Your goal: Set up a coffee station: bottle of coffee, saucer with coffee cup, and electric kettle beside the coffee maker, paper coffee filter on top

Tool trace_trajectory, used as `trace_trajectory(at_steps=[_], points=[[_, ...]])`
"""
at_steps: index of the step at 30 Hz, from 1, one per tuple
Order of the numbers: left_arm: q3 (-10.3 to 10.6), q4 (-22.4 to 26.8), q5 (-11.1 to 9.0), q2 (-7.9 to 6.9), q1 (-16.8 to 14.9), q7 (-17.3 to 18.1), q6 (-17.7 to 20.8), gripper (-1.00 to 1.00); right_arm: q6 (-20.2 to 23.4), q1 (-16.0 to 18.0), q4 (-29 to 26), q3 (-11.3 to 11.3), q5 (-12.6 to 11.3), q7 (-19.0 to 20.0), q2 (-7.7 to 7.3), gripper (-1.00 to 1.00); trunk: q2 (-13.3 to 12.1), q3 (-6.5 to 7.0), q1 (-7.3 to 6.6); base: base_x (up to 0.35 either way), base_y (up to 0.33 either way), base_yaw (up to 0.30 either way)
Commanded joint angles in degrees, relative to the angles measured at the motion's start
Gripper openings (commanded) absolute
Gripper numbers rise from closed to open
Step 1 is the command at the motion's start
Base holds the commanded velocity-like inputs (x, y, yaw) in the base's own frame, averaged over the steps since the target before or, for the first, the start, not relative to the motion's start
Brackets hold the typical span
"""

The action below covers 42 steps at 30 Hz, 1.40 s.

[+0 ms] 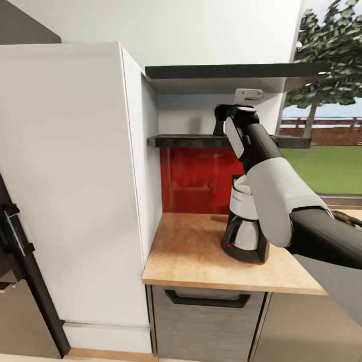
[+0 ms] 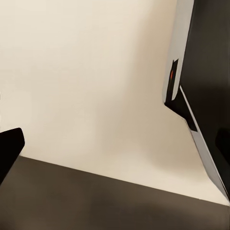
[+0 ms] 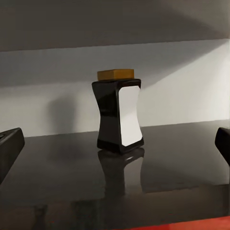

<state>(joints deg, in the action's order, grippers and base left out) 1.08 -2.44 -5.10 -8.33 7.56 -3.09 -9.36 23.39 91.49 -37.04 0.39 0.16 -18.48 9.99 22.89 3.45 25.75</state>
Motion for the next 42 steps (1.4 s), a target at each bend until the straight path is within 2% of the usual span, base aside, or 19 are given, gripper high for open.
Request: trace_trajectory(at_steps=[1,22,27,42], points=[[0.15,-0.15,-0.52,0.03,0.07,0.02,-0.31,1.0,0.33,0.01,-0.05,0.05,0.04,-0.26,0.01,1.0,0.03,0.0,0.03,0.087,0.0,0.0],[0.15,-0.19,-0.44,0.28,0.43,-0.01,0.86,1.0,0.43,0.01,0.25,0.05,0.28,-0.42,0.01,1.0,0.03,0.0,0.03,0.095,-0.045,0.0],[0.15,-0.19,-0.44,0.32,0.43,-0.04,0.91,1.0,0.35,0.01,2.14,0.05,0.28,-0.42,0.01,1.0,0.03,0.0,0.03,0.224,0.044,0.0],[0.14,-0.19,-0.44,0.4,0.43,-0.02,0.92,1.0,0.34,0.01,2.5,0.05,0.35,-0.49,0.01,1.0,0.03,0.0,0.03,0.139,0.077,0.0]])
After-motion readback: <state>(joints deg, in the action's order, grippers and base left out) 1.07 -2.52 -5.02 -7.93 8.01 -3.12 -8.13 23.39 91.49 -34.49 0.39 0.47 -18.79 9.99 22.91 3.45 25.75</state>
